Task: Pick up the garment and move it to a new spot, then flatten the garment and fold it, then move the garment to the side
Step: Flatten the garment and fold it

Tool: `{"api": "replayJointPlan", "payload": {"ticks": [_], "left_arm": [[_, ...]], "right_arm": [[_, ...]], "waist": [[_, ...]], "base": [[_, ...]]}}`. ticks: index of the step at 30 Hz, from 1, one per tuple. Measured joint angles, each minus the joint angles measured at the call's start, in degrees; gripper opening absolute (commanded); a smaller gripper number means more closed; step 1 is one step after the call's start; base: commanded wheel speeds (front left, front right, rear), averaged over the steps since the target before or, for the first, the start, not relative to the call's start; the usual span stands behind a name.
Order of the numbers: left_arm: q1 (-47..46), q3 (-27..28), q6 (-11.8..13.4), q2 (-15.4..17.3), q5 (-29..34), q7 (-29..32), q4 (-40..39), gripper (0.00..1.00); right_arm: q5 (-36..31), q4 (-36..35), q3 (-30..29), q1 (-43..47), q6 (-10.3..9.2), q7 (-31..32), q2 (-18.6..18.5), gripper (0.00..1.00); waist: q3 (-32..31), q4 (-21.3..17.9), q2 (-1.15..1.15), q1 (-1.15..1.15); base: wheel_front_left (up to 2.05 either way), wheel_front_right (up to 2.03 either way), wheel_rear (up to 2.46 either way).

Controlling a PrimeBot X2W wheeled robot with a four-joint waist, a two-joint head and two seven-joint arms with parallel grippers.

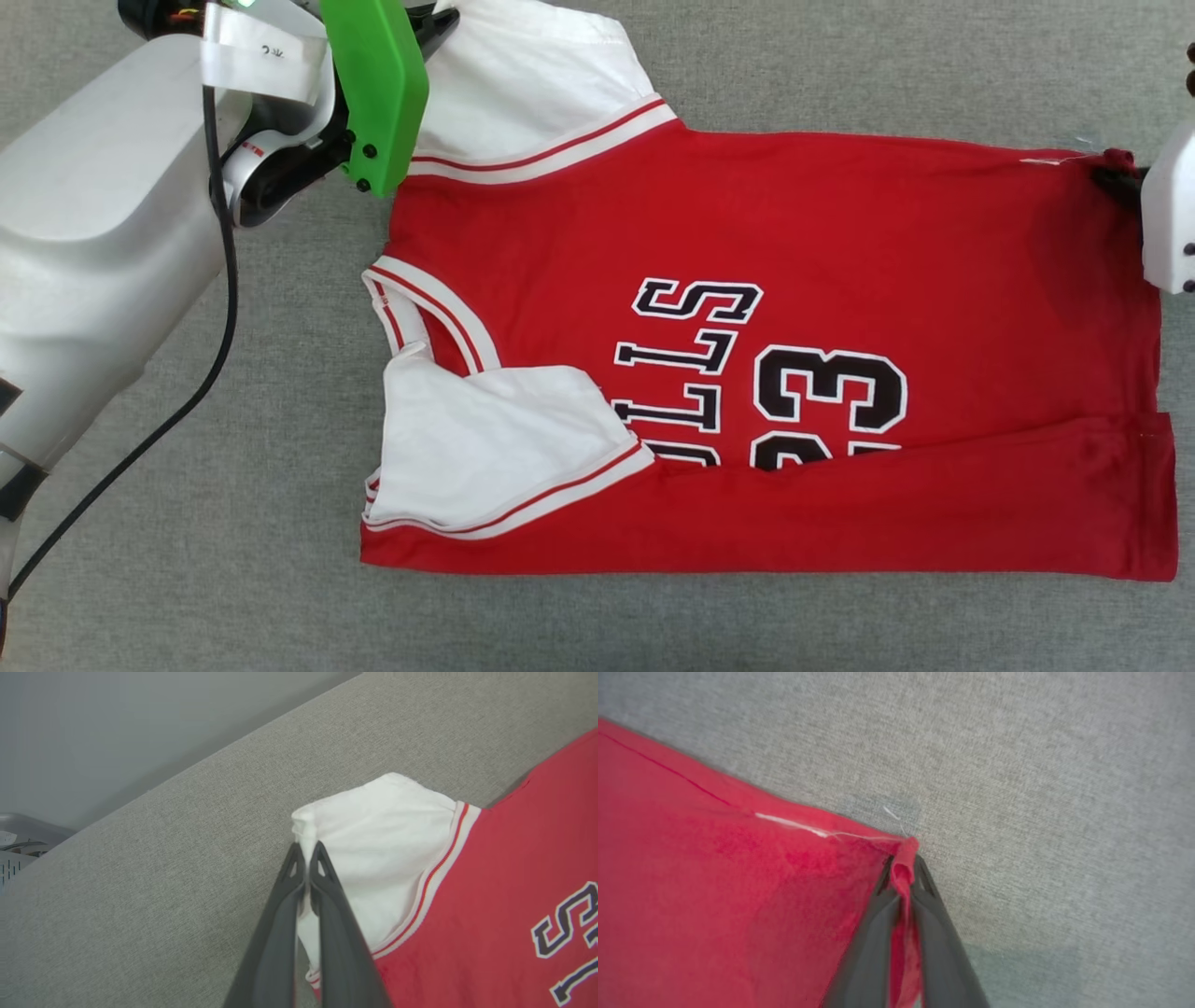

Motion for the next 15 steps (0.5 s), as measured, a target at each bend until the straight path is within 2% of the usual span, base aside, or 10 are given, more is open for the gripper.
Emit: {"api": "replayJointPlan", "payload": {"ticks": [9, 15], "left_arm": [[3.9, 0.09, 0.59, 2.05, -0.33, -3.65, -1.75, 0.0], [9.82, -0.11, 2.68, 4.76, -0.85, -6.36, -6.8, 0.0]], "right_arm": [[3.31, -2.82, 2.45, 3.53, 0.0, -11.91, -1.6, 0.0], [4.79, -6.46, 2.99, 9.22, 0.0, -17.39, -3.16, 0.0]], "waist": [[-4.67, -0.37, 0.0, 0.0], [-8.5, -0.45, 0.0, 0.0]], "base": [[0.0, 0.0, 0.0], [0.0, 0.0, 0.0]]}}
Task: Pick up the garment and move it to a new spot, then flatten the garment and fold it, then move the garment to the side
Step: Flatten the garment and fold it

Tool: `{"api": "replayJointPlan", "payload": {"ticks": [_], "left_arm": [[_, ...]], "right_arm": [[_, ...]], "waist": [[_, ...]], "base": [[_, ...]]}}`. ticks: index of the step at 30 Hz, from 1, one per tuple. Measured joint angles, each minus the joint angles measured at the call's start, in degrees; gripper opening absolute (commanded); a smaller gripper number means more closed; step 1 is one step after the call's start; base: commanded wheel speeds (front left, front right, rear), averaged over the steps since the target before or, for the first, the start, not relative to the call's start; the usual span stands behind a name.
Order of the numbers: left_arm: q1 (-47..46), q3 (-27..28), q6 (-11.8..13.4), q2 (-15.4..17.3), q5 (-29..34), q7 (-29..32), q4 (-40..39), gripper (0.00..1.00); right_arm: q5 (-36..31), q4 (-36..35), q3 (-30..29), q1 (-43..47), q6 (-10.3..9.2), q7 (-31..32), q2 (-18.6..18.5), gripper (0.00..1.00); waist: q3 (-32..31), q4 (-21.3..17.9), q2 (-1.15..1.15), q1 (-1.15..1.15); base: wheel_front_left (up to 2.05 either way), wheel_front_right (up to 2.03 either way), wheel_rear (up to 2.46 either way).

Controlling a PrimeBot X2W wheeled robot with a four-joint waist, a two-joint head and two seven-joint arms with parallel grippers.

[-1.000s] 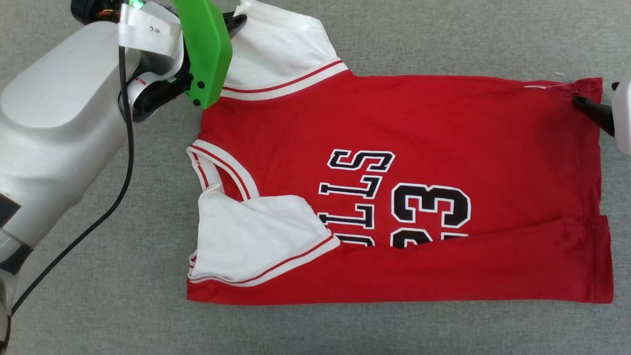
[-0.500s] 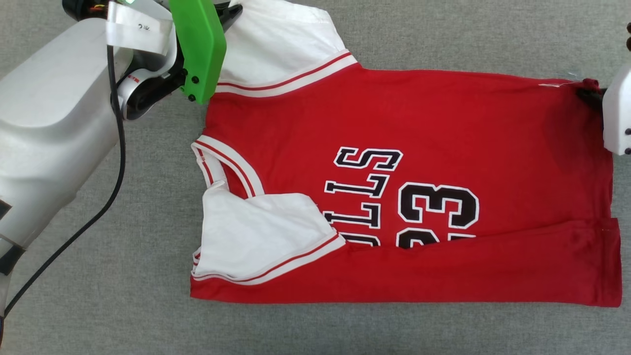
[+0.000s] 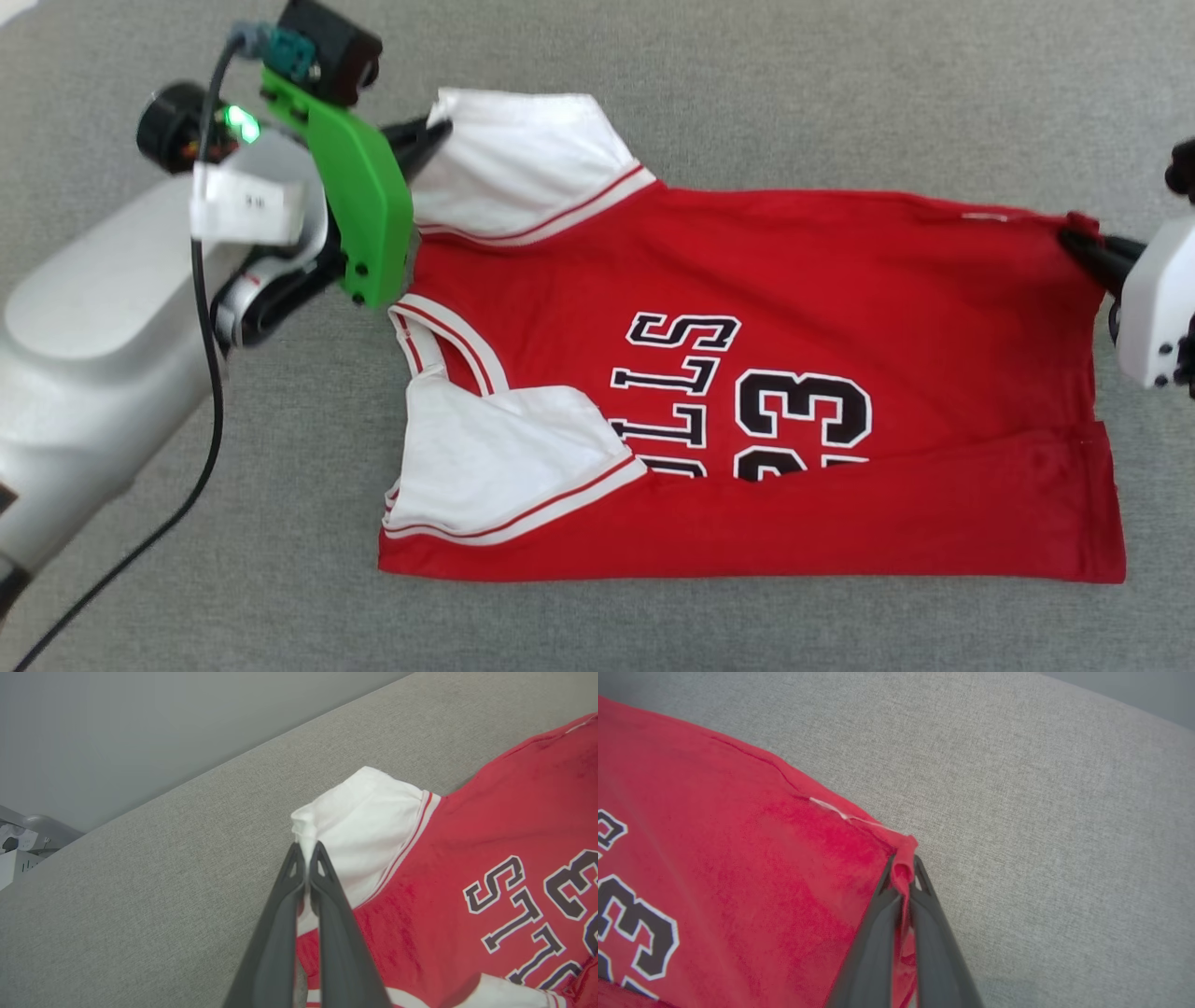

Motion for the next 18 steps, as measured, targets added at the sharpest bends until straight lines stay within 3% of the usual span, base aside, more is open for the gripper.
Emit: {"api": "replayJointPlan", "payload": {"ticks": [10, 18], "left_arm": [[12.72, -1.05, 6.44, 6.14, -1.35, -4.5, -10.94, 0.0], [21.8, -2.03, 10.69, 9.02, -4.03, -6.99, -17.22, 0.0]], "right_arm": [[0.35, -3.61, -0.96, 10.88, 0.0, -4.61, -1.43, 0.0], [0.33, -5.86, -4.0, 18.87, 0.0, -6.95, -1.33, 0.0]], "waist": [[-5.88, -0.31, 0.0, 0.0], [-8.93, -0.49, 0.0, 0.0]], "base": [[0.0, 0.0, 0.0], [0.0, 0.0, 0.0]]}}
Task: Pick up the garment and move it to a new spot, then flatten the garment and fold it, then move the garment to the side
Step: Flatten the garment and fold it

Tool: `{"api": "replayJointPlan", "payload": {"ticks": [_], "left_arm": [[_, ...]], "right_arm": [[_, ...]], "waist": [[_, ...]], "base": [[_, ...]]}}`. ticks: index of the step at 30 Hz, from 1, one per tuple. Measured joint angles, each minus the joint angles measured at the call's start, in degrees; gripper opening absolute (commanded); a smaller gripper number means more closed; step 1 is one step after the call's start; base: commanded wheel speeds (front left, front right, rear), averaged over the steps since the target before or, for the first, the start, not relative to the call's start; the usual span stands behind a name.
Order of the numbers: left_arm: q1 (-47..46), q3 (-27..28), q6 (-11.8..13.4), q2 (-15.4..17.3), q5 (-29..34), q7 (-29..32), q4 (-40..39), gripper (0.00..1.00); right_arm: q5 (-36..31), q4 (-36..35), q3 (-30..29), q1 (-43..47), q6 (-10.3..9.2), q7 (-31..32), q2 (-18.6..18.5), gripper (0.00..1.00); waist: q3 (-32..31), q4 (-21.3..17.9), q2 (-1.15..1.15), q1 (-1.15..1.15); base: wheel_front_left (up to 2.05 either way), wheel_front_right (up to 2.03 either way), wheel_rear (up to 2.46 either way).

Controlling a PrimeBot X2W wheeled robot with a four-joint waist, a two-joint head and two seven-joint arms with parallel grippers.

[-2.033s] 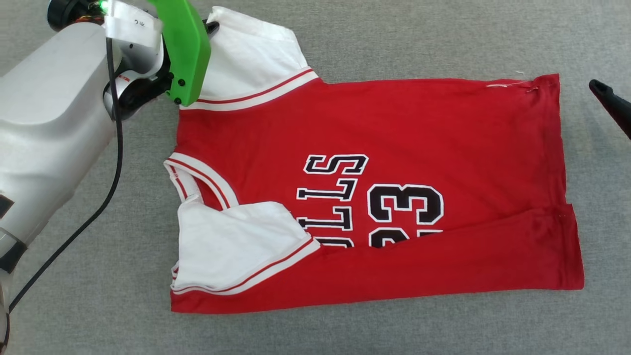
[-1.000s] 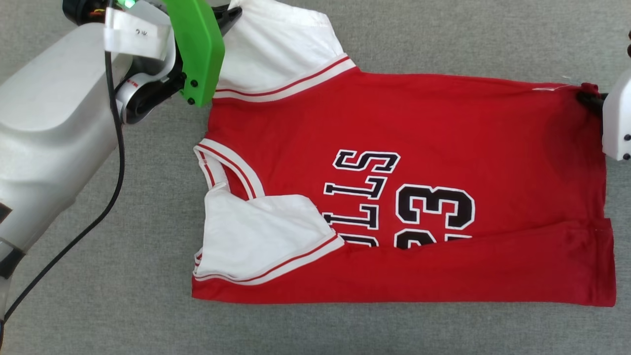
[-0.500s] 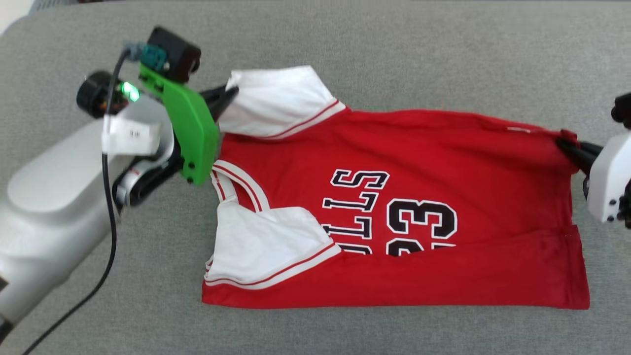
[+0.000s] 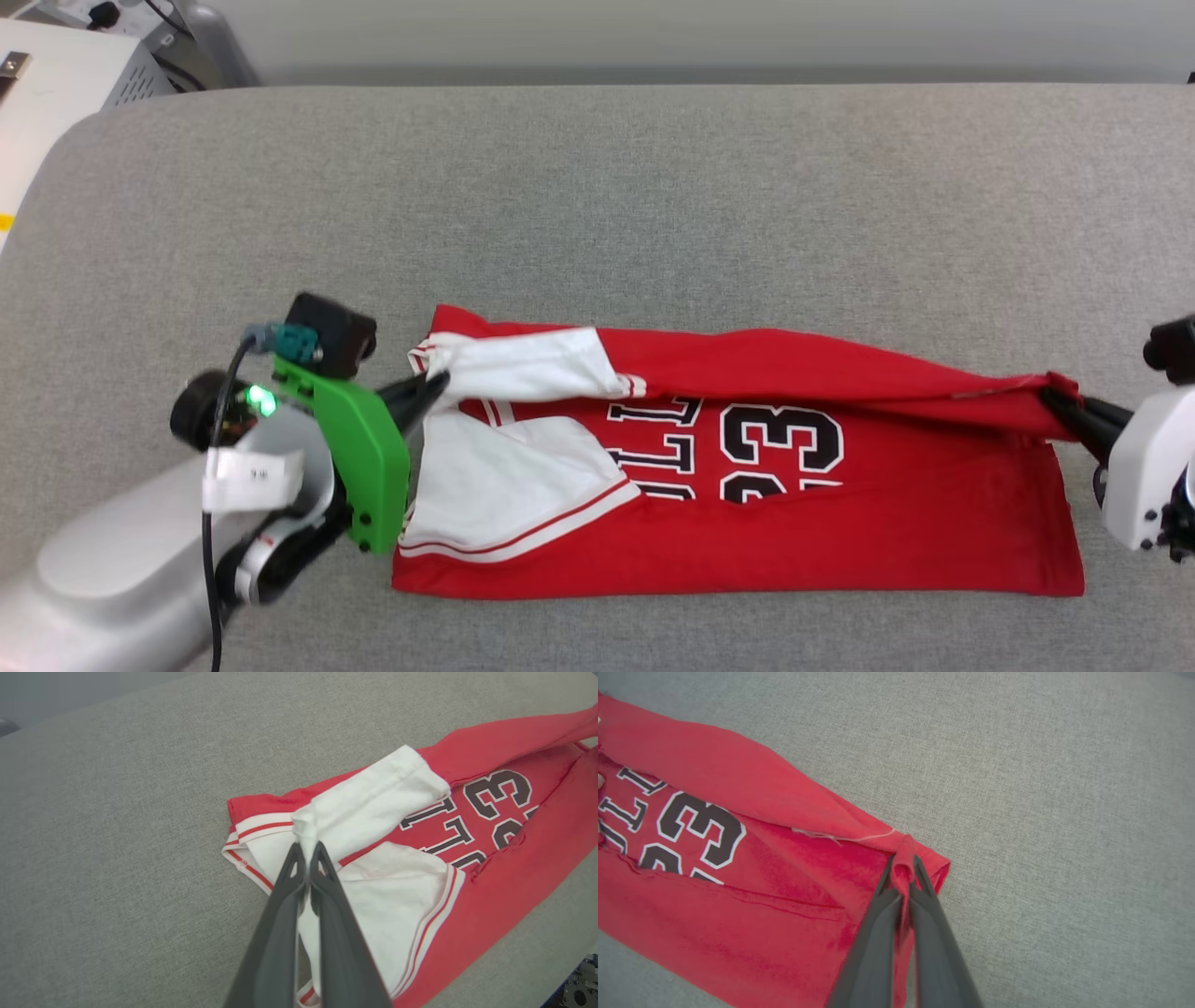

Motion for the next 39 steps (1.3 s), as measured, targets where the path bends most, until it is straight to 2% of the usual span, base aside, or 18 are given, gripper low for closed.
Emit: {"api": "replayJointPlan", "payload": {"ticks": [11, 17, 20, 21, 22, 23, 24, 32, 39], "left_arm": [[10.02, -0.77, 2.8, 1.66, -3.48, -3.47, -1.47, 0.0], [12.6, -1.27, 3.12, 1.41, -4.21, -4.05, -0.25, 0.0], [13.29, -1.34, 2.81, 0.23, -4.53, -4.56, 1.55, 0.0], [13.47, -1.37, 2.74, -0.32, -4.54, -4.76, 2.23, 0.0], [13.52, -1.37, 2.75, -0.73, -4.54, -5.15, 2.69, 0.02], [13.54, -1.29, 2.78, -1.18, -4.52, -5.91, 3.28, 0.45], [13.55, -1.18, 2.8, -1.47, -4.39, -6.62, 3.69, 1.0], [14.95, 1.35, 5.42, -2.18, -3.41, -14.29, 4.54, 1.0], [17.1, 6.32, 9.99, -2.55, -0.1, -18.29, 3.44, 1.0]], "right_arm": [[-0.1, -2.16, -4.87, 11.44, 0.0, -0.93, 2.15, 0.0], [-0.29, -2.22, -7.09, 15.41, 0.0, -0.65, 3.69, 0.0], [-0.25, -1.78, -7.7, 16.07, 0.0, -0.36, 4.89, 0.0], [-0.32, -1.6, -7.92, 16.21, 0.0, -0.4, 5.33, 0.05], [-0.46, -1.49, -8.09, 16.32, 0.0, -0.4, 5.58, 0.47], [-0.55, -1.47, -8.36, 16.5, 0.0, -0.4, 5.94, 1.0], [-0.55, -1.48, -8.78, 16.66, 0.0, -0.54, 6.22, 1.0], [-2.05, -5.11, -12.02, 19.96, 0.0, -0.94, 5.39, 1.0], [-2.41, -11.7, -19.19, 25.22, 0.0, 0.53, 4.22, 1.0]], "waist": [[-2.24, 0.11, 0.0, 0.0], [-1.75, 0.22, 0.0, 0.0], [-1.3, 0.28, 0.0, 0.0], [-1.22, 0.31, 0.0, 0.0], [-1.23, 0.34, 0.0, 0.0], [-1.32, 0.36, 0.0, 0.0], [-1.43, 0.36, 0.0, 0.0], [-3.62, 0.02, 0.0, 0.0], [-5.2, -0.38, 0.0, 0.0]], "base": [[0.0, 0.0, 0.0], [0.0, 0.0, 0.0], [0.0, 0.0, 0.0], [0.0, 0.0, 0.0], [0.0, 0.0, 0.0], [0.0, 0.0, 0.0], [0.0, 0.0, 0.0], [0.0, 0.0, 0.0], [0.0, 0.0, 0.0]]}}
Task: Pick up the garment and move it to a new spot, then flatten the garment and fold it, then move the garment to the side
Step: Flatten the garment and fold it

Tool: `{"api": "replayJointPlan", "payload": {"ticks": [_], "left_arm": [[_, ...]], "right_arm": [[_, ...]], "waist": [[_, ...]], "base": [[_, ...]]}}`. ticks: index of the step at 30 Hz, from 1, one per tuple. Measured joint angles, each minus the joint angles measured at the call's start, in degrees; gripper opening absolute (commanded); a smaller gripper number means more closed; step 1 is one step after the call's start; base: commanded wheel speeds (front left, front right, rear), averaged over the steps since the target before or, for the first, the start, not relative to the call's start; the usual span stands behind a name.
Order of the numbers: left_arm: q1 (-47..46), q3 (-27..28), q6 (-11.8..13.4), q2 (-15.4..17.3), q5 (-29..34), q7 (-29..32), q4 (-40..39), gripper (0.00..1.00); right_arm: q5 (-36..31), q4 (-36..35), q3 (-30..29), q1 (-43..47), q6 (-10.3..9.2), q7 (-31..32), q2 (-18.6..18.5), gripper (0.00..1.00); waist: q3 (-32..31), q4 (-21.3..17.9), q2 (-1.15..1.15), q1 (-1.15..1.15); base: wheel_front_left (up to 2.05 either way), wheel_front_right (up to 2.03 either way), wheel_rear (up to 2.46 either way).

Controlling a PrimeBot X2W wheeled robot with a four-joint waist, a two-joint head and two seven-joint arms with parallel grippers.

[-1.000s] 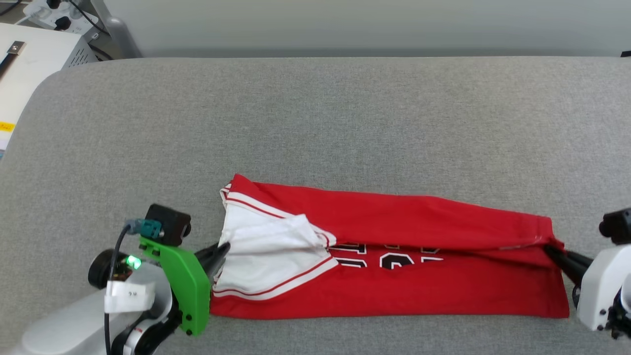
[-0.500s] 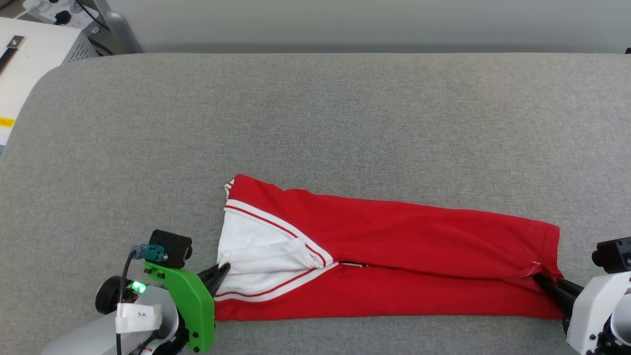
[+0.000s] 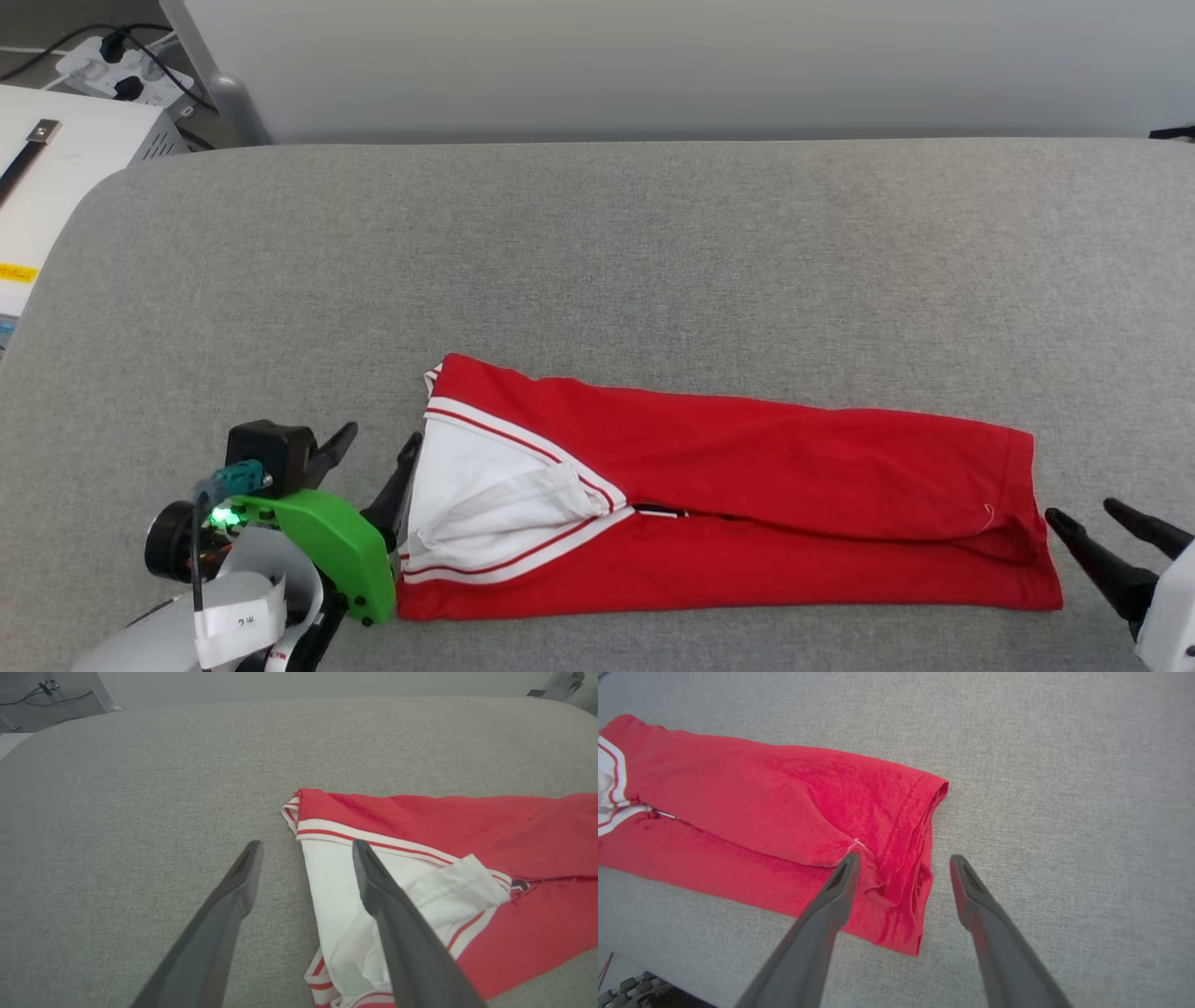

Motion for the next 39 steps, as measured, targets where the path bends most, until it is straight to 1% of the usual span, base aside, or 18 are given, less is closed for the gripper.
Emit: {"api": "replayJointPlan", "payload": {"ticks": [3, 8, 11, 16, 21, 23, 24, 29, 33, 39], "left_arm": [[1.95, 5.32, 2.02, -0.99, 3.09, -0.35, -1.42, 1.0], [6.71, 16.41, 4.64, -3.76, 13.35, -0.36, -3.81, 1.0], [10.15, 21.89, 5.21, -6.26, 19.13, -0.37, -4.85, 1.0], [14.33, 29.37, 4.72, -11.02, 26.72, -0.36, -5.82, 1.0], [17.56, 36.32, 2.8, -16.52, 33.74, -0.37, -5.97, 1.0], [18.69, 38.61, 1.86, -18.51, 35.98, -0.37, -5.84, 1.0], [20.41, 41.68, 0.15, -21.38, 38.86, -0.37, -5.39, 1.0], [22.33, 46.8, -3.2, -25.93, 43.62, -0.37, -4.33, 1.0], [23.62, 50.38, -6.09, -29.25, 47.11, -0.37, -3.92, 1.0], [24.96, 55.27, -9.77, -34.2, 52.15, -0.37, -3.56, 1.0]], "right_arm": [[-0.42, -3.3, -4.56, 1.18, 0.0, 0.81, 0.1, 1.0], [-0.98, -5.54, -9.73, 1.07, 0.0, 4.32, 0.53, 1.0], [0.3, -5.06, -11.22, 0.52, 0.0, 8.02, 1.11, 1.0], [2.93, -2.01, -11.82, -2.31, 0.0, 14.25, 2.01, 1.0], [4.43, 2.42, -10.21, -5.36, 0.0, 20.17, 3.12, 1.0], [4.45, 4.35, -9.46, -6.37, 0.0, 21.47, 3.67, 1.0], [4.39, 6.95, -8.29, -7.7, 0.0, 22.58, 4.8, 1.0], [4.5, 11.01, -6.0, -9.8, 0.0, 23.13, 6.78, 1.0], [5.35, 12.16, -4.16, -11.38, -0.01, 22.92, 7.25, 1.0], [5.8, 13.67, -0.89, -12.43, -0.08, 20.71, 7.53, 1.0]], "waist": [[-0.23, -0.14, 0.0, 0.0], [0.14, -0.07, 0.0, 0.0], [0.57, 0.26, 0.0, 0.0], [1.5, 1.22, 0.0, 0.0], [2.82, 2.45, 0.0, 0.0], [3.29, 3.02, 0.0, 0.0], [4.01, 3.92, 0.0, 0.0], [5.21, 5.35, 0.0, 0.0], [5.74, 6.19, 0.0, 0.0], [5.69, 6.58, 0.0, 0.0]], "base": [[0.0, 0.0, 0.0], [0.0, 0.0, 0.0], [0.0, 0.0, 0.0], [0.0, 0.0, 0.0], [0.0, 0.0, 0.0], [0.0, 0.0, 0.0], [0.0, 0.0, 0.0], [0.0, 0.0, 0.0], [0.0, 0.0, 0.0], [0.0, 0.0, 0.0]]}}
